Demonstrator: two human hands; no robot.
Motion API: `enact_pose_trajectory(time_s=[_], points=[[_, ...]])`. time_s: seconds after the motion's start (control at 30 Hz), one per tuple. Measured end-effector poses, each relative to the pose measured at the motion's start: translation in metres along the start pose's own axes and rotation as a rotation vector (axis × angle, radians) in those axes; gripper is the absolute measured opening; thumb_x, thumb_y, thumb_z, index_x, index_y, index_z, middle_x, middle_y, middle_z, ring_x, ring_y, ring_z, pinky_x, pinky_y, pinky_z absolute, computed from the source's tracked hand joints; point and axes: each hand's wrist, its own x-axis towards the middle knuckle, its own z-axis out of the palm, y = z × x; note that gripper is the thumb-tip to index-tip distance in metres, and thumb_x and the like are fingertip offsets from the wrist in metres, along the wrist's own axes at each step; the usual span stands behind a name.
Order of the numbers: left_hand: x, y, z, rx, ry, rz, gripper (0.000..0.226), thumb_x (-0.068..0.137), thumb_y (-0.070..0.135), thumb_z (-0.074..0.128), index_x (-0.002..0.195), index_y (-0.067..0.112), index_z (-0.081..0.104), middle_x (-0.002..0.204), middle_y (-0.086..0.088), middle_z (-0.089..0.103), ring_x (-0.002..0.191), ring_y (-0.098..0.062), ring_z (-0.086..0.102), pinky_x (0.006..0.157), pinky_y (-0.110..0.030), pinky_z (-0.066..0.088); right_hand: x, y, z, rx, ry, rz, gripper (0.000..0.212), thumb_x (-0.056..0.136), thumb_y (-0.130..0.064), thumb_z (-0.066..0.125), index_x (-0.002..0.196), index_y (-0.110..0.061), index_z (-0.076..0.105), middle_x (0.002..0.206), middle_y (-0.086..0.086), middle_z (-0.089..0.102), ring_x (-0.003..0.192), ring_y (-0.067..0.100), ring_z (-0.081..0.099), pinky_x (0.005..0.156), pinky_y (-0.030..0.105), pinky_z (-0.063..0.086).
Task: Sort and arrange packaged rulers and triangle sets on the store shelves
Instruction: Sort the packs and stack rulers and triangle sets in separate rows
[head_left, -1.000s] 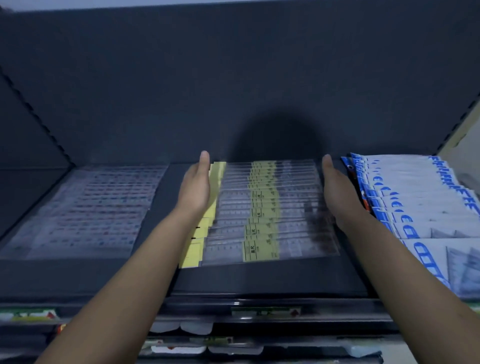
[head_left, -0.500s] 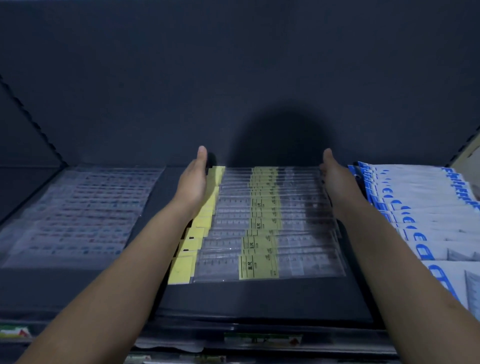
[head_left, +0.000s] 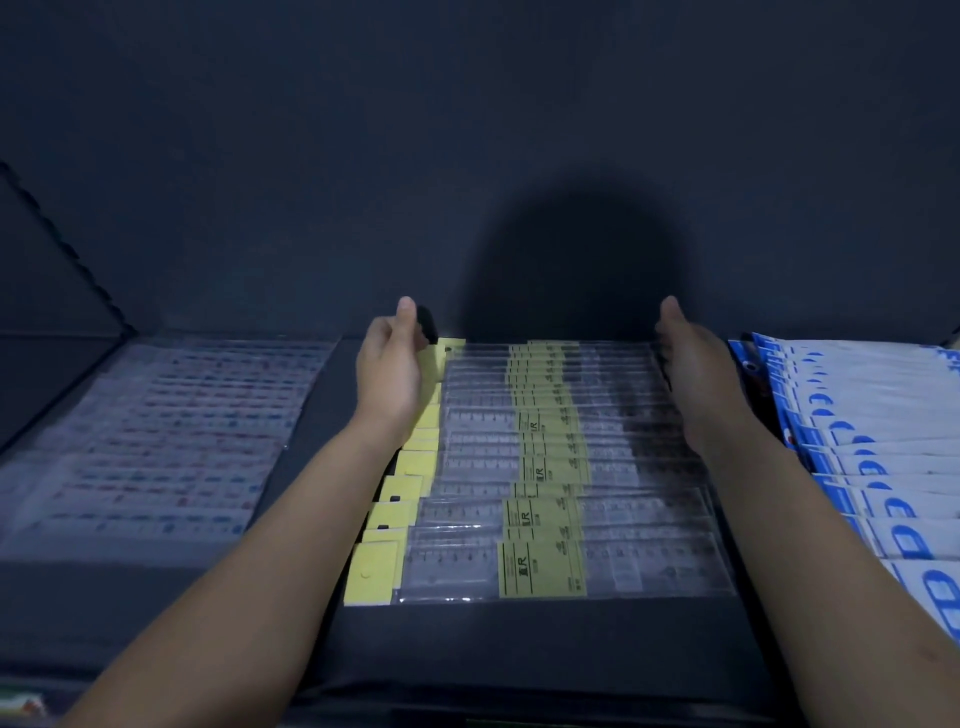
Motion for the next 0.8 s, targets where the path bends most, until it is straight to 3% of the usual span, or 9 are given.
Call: enact_pose_trajectory(time_s=[0.1, 0.23, 0.43, 0.57, 0.67, 0.8], points=[[0.002, 0.002, -0.001, -0.155, 0.035, -0.063, 0.037, 0.098, 0.043, 0.044, 0.075, 0.015, 0.049, 0.072, 0.002, 0.051, 0.077, -0.015, 0.053, 0.090, -0.032, 0.046, 0.003, 0.002, 0.001, -0.039, 0.072, -0.053, 0.049, 0.091, -0.060, 0.038, 0.112, -0.020, 0.056, 0.108, -0.006, 0.060, 0.097, 0.014, 0.054, 0.084, 0.033, 0.037], [0.005, 0.004, -0.001, -0.312, 0.040, -0.113, 0.038, 0.099, 0.041, 0.044, 0.075, 0.012, 0.049, 0.068, 0.000, 0.049, 0.068, -0.013, 0.053, 0.092, -0.033, 0.049, 0.006, 0.003, 0.001, -0.067, 0.133, -0.083, 0.042, 0.091, -0.060, 0.039, 0.102, -0.022, 0.052, 0.087, -0.017, 0.052, 0.081, 0.000, 0.048, 0.074, 0.029, 0.034], [0.007, 0.002, -0.002, -0.296, 0.017, -0.100, 0.039, 0.099, 0.042, 0.043, 0.075, 0.012, 0.050, 0.069, -0.001, 0.048, 0.069, -0.015, 0.054, 0.099, -0.038, 0.049, 0.008, 0.004, 0.004, 0.023, 0.016, -0.017, 0.049, 0.088, -0.064, 0.040, 0.110, -0.023, 0.054, 0.109, -0.007, 0.057, 0.105, 0.013, 0.053, 0.100, 0.038, 0.040], [0.010, 0.002, -0.003, -0.327, -0.010, -0.104, 0.039, 0.098, 0.043, 0.043, 0.075, 0.012, 0.050, 0.068, -0.001, 0.049, 0.073, -0.017, 0.053, 0.102, -0.040, 0.047, 0.007, 0.003, 0.004, 0.025, 0.003, -0.028, 0.045, 0.090, -0.063, 0.038, 0.107, -0.024, 0.052, 0.100, -0.013, 0.054, 0.100, 0.011, 0.050, 0.101, 0.039, 0.039], [0.012, 0.004, -0.005, -0.334, -0.064, -0.115, 0.040, 0.099, 0.044, 0.043, 0.074, 0.013, 0.050, 0.065, 0.000, 0.050, 0.071, -0.016, 0.053, 0.102, -0.038, 0.046, 0.005, 0.002, 0.004, 0.039, -0.023, -0.027, 0.061, 0.091, -0.061, 0.039, 0.125, -0.012, 0.053, 0.124, -0.004, 0.056, 0.113, 0.012, 0.051, 0.105, 0.037, 0.037], [0.012, 0.006, -0.006, -0.339, -0.090, -0.126, 0.042, 0.098, 0.046, 0.042, 0.074, 0.013, 0.051, 0.064, 0.000, 0.050, 0.070, -0.016, 0.052, 0.100, -0.037, 0.045, 0.001, 0.000, 0.004, 0.029, -0.047, -0.037, 0.063, 0.092, -0.060, 0.037, 0.131, -0.012, 0.051, 0.130, 0.000, 0.055, 0.116, 0.012, 0.050, 0.105, 0.035, 0.036]])
